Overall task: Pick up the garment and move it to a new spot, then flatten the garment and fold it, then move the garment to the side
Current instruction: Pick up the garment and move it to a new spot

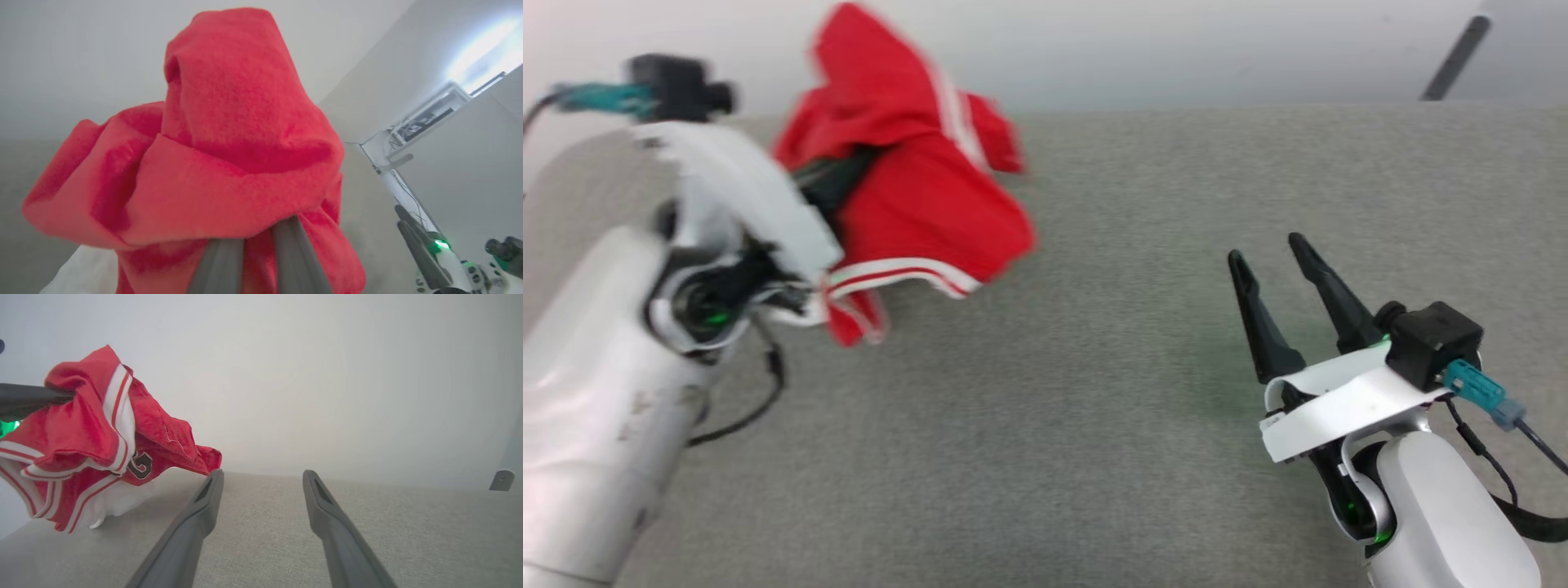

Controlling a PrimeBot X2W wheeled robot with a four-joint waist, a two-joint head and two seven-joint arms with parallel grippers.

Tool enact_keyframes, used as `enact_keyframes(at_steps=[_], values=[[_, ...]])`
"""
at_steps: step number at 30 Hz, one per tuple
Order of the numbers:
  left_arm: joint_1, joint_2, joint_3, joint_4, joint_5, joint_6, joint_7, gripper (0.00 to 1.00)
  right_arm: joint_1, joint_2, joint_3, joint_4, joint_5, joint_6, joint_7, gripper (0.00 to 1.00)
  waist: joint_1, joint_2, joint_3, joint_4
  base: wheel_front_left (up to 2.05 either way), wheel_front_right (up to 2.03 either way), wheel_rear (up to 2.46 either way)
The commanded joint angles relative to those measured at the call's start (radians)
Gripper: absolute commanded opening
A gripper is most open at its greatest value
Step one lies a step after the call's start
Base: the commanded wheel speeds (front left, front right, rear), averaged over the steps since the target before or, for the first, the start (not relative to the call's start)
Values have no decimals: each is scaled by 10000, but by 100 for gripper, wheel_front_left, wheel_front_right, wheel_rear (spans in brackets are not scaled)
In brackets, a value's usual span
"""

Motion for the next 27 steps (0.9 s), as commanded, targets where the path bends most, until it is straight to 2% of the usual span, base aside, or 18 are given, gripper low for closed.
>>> enact_keyframes(at_steps=[1, 6, 13, 21, 27], values=[[-190, -89, -85, -177, -32, -20, 47, 0, 136, 62, -79, -44, 130, -6, -59, 100, 0, -1, 40, -473, 0, 0, 0], [-738, -845, -714, -805, -192, -18, 313, 0, 243, 248, -470, -322, 143, -6, -74, 100, 0, -1, 314, -1205, 0, 0, 0], [-1528, -2057, -1315, -721, -512, -19, 638, 0, 299, 535, -1011, -850, 98, -6, -81, 100, 0, -1, 896, -2114, 0, 0, 0], [-1814, -2782, -2482, 762, 176, -19, 434, 0, 310, 785, -1183, -1293, 143, -6, -84, 100, 0, -1, 1340, -2783, 0, 0, 0], [-1765, -3160, -2899, 2007, -142, -19, 384, 0, 289, 866, -1224, -1539, 205, -6, -84, 100, 0, -1, 1623, -3201, 0, 0, 0]])
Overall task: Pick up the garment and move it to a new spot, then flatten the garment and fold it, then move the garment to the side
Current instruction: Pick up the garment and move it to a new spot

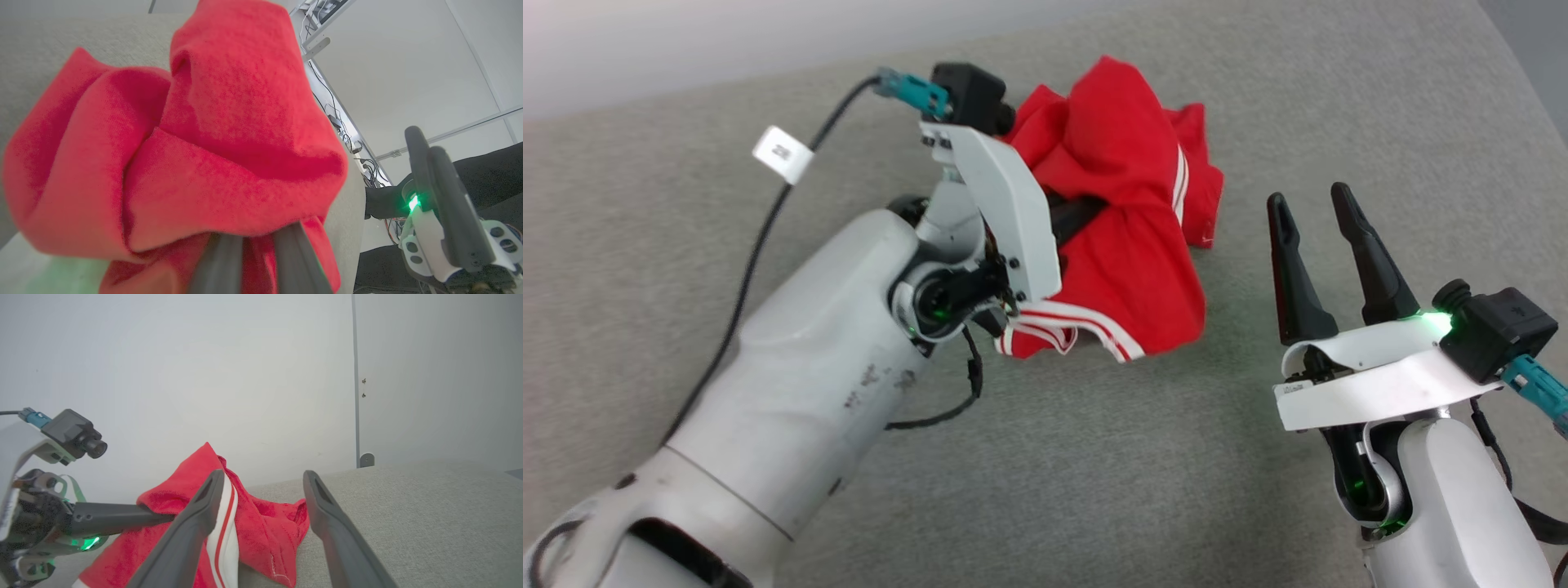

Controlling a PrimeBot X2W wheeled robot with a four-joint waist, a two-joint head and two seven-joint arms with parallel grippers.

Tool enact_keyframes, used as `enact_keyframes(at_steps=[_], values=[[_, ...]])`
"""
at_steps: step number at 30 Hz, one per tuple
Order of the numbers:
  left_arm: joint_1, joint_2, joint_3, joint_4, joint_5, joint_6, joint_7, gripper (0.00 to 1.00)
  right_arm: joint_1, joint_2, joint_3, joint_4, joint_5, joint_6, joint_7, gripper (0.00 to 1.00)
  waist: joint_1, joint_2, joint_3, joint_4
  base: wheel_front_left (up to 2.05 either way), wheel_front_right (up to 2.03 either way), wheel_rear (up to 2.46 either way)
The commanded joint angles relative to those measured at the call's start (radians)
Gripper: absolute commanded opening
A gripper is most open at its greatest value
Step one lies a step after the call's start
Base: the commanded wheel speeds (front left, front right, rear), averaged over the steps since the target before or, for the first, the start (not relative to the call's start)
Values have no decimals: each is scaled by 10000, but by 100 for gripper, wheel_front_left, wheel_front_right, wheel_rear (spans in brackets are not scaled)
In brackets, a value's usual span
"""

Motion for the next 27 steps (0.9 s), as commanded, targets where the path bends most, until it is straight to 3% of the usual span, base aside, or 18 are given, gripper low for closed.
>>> enact_keyframes(at_steps=[1, 15, 17, 18, 19, 27], values=[[9, -84, -107, 140, -88, -19, -3, 0, 25, 29, -24, -45, 21, -6, -44, 100, 0, 0, 307, -326, 0, 0, 0], [-74, -162, -1937, 2395, 503, 15, 500, 0, -188, 59, -38, -354, 375, -6, -45, 100, 0, 0, 987, -831, 0, 0, 0], [-113, -166, -2052, 2476, 474, 18, 336, 47, -156, 60, -82, -356, 388, -6, -45, 100, 0, 0, 1009, -806, 0, 0, 0], [-115, -170, -2097, 2456, 412, 18, 294, 81, -132, 60, -112, -337, 356, -6, -45, 100, 0, 0, 984, -761, 0, 0, 0], [-158, -159, -2180, 2372, 410, 18, 228, 100, -106, 62, -130, -323, 303, -6, -45, 100, 0, 0, 947, -696, 0, 0, 0], [-683, -180, -2334, 1279, -77, 3, -837, 100, -34, -92, -325, 268, -292, -6, -45, 100, 0, 0, -74, 552, 0, 0, 0]])
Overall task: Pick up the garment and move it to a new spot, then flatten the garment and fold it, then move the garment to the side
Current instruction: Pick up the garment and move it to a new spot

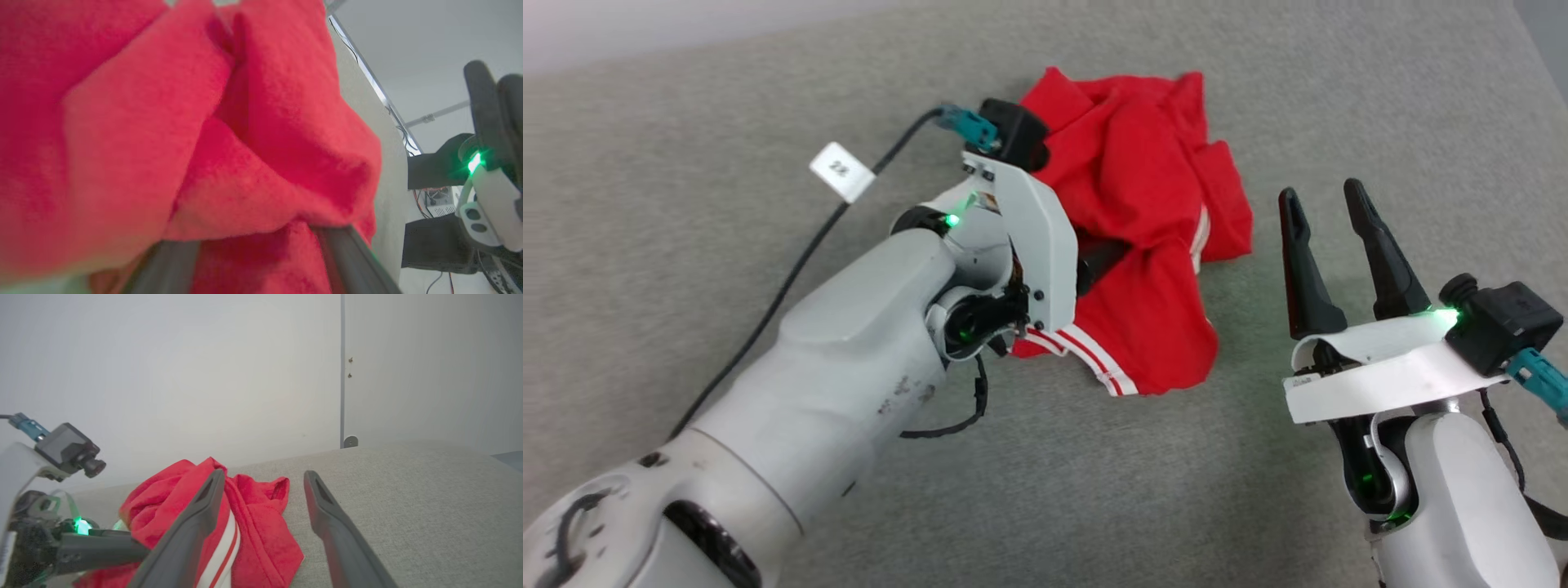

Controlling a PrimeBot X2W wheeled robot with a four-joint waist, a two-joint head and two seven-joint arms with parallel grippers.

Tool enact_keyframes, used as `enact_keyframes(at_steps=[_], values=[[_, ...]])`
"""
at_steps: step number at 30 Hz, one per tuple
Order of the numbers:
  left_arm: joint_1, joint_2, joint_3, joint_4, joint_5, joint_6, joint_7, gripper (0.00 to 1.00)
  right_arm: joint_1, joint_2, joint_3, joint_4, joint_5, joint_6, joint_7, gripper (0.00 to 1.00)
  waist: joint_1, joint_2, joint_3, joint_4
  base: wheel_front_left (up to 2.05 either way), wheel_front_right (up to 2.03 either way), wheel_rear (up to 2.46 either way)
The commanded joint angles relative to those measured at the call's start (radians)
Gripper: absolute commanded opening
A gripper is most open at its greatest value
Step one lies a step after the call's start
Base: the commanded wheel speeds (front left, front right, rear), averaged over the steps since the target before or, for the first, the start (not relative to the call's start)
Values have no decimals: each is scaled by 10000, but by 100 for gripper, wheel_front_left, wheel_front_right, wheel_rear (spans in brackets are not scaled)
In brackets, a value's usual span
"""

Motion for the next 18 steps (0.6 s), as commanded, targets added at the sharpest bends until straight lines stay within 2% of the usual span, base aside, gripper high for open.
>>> enact_keyframes(at_steps=[1, 8, 18], values=[[-7, 90, 52, -138, -150, 30, -238, 100, 113, -153, -10, 125, -42, -6, -45, 100, 0, 0, -887, 886, 0, 0, 0], [613, 386, 242, -1221, -870, 28, -1356, 100, 461, -631, -29, 599, -118, -6, -45, 100, 0, 0, -2007, 1998, 0, 0, 0], [2668, 1430, 104, -1923, -1334, 28, -3015, 100, 1274, -1168, -162, 1017, 19, -6, 43, 100, 0, 0, -3179, 3081, 0, 0, 0]])
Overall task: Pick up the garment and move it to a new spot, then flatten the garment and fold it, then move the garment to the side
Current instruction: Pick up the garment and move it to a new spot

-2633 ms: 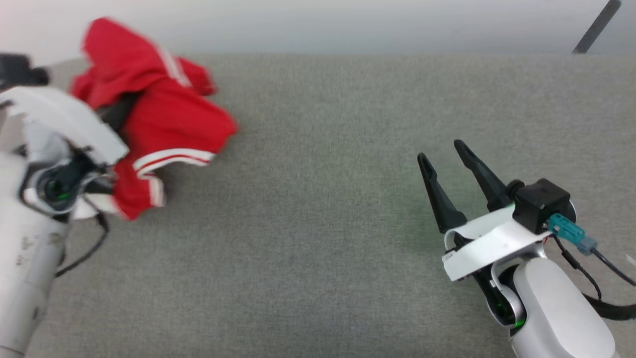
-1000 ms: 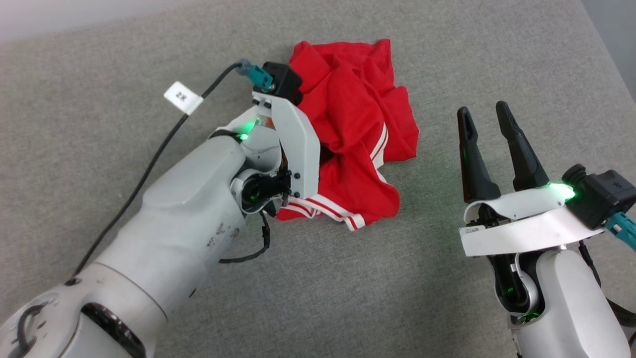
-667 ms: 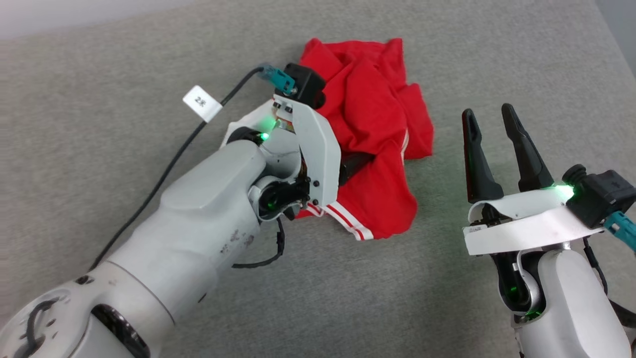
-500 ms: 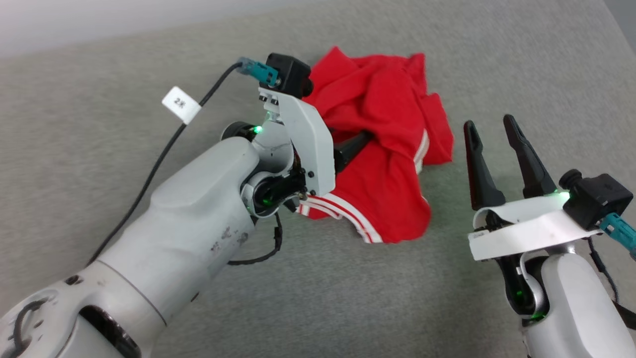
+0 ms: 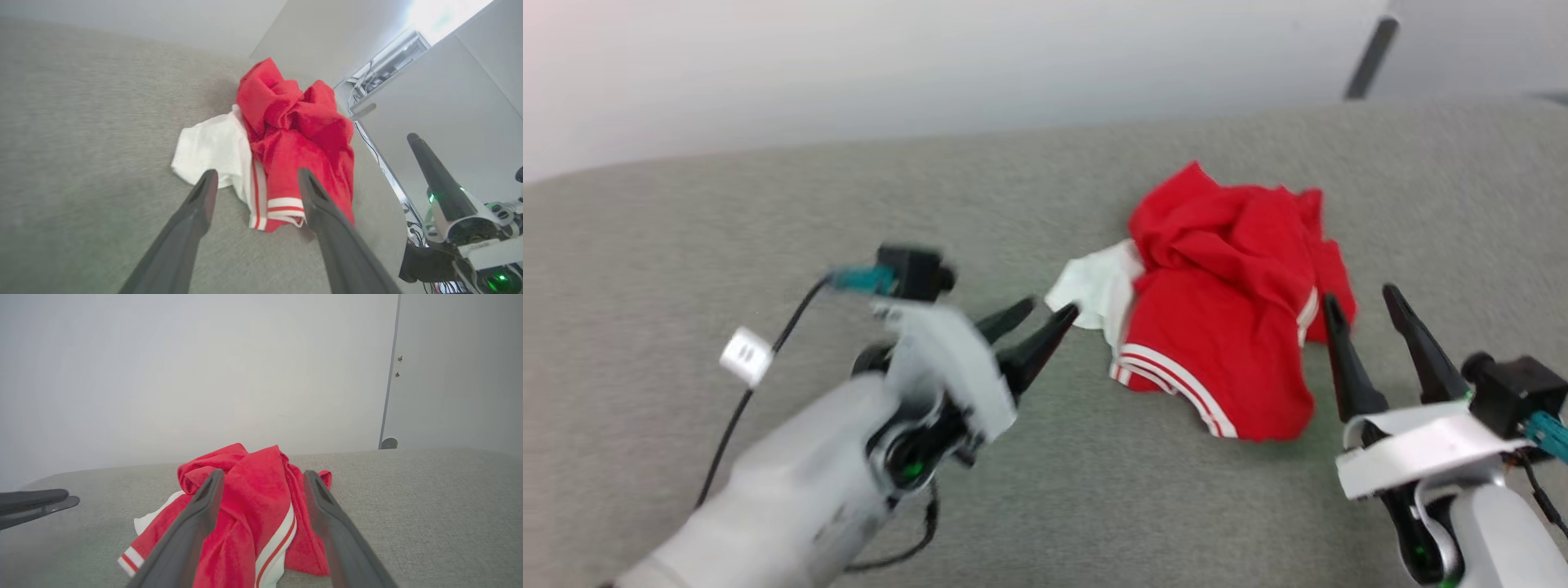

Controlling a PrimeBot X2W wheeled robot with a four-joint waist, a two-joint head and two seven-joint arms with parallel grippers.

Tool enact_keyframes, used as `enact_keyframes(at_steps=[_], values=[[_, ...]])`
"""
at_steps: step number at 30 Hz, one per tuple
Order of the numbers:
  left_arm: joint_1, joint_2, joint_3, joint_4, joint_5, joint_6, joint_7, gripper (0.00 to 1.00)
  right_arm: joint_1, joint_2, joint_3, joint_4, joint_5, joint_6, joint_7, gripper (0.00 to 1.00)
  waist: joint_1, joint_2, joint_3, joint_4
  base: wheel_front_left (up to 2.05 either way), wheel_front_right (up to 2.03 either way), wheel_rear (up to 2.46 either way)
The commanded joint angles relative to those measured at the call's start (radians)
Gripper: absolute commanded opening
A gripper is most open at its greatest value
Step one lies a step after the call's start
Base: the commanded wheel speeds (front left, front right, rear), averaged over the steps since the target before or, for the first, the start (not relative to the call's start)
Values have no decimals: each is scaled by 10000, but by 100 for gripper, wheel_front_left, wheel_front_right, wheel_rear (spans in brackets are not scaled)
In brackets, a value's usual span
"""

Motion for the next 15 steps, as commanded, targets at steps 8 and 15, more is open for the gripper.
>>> enact_keyframes(at_steps=[8, 15], values=[[2038, 1057, 199, -2, -217, 26, -1612, 100, 1270, -370, -755, -291, 116, -6, 346, 100, 0, 0, -1366, 1668, 0, 0, 0], [3368, 1794, 921, -55, 349, 26, -2159, 100, 2518, -494, -1551, -774, 33, -6, 712, 100, 0, 0, -1676, 2340, 0, 0, 0]])
